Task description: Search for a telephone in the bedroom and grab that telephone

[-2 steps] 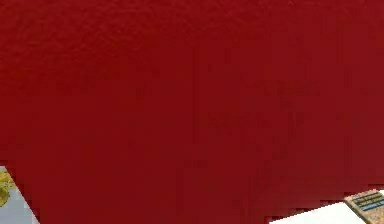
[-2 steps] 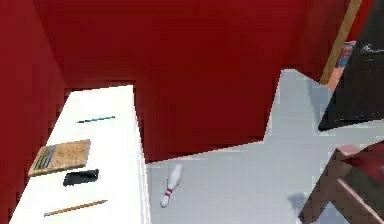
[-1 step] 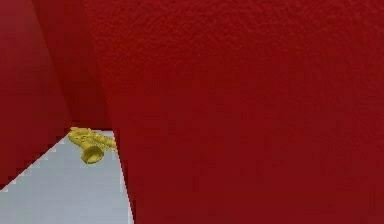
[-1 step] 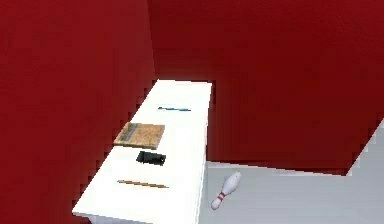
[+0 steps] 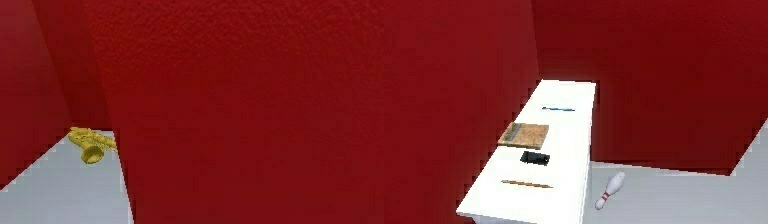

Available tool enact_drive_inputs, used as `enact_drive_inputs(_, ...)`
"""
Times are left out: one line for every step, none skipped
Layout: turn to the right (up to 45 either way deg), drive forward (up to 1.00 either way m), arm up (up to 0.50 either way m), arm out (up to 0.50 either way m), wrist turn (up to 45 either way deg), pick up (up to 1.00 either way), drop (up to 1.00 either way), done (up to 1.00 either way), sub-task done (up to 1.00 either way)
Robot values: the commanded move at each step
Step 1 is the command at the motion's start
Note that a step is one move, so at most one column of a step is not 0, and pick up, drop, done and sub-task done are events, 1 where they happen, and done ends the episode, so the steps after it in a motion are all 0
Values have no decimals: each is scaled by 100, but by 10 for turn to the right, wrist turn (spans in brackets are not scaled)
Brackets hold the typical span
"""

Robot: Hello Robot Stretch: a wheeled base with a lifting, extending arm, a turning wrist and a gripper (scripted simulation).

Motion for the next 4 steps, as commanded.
enact_drive_inputs(0, 0, 38, 0, 0, 0, 0, 0, 0)
enact_drive_inputs(0, 0, 0, 28, 0, 0, 0, 0, 0)
enact_drive_inputs(0, 0, 0, 0, 450, 0, 0, 0, 0)
enact_drive_inputs(0, 0, 0, 0, 450, 0, 0, 0, 0)
